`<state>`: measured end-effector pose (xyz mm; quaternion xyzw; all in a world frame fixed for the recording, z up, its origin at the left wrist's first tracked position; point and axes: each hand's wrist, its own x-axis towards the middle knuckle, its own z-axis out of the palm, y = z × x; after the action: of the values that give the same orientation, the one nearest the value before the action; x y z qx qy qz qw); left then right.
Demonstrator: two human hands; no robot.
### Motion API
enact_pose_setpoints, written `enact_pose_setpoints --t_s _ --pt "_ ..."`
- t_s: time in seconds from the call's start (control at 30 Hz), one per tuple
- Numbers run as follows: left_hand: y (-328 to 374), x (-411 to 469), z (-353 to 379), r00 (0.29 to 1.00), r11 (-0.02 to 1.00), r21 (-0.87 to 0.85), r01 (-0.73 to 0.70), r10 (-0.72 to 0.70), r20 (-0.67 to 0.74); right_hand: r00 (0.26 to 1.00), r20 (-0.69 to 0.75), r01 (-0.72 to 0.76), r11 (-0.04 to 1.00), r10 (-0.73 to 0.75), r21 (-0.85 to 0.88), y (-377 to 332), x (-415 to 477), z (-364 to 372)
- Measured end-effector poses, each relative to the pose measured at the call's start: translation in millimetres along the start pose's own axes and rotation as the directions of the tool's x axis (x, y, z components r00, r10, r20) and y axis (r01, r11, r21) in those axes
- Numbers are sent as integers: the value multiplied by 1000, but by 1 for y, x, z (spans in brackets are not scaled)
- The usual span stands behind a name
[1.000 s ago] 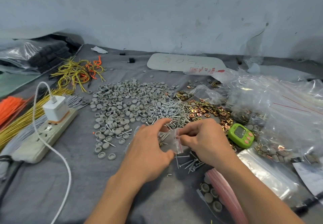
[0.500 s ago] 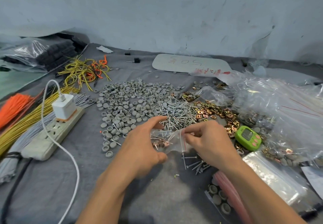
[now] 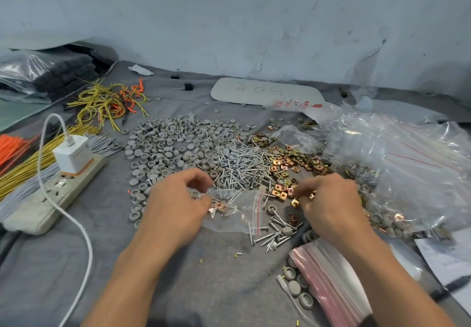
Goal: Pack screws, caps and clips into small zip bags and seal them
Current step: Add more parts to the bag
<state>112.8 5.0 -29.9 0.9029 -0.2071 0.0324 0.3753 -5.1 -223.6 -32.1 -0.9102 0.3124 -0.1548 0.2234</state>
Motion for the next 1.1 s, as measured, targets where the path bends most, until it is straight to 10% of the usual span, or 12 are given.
enact_pose_setpoints --t_s 0.5,1.1 --pt "-20 -2 1 995 977 204 -68 51 85 991 42 131 934 -124 -331 -17 8 18" --pt "-31 -15 16 942 912 283 -297 232 243 987 148 53 998 -56 20 -27 9 22"
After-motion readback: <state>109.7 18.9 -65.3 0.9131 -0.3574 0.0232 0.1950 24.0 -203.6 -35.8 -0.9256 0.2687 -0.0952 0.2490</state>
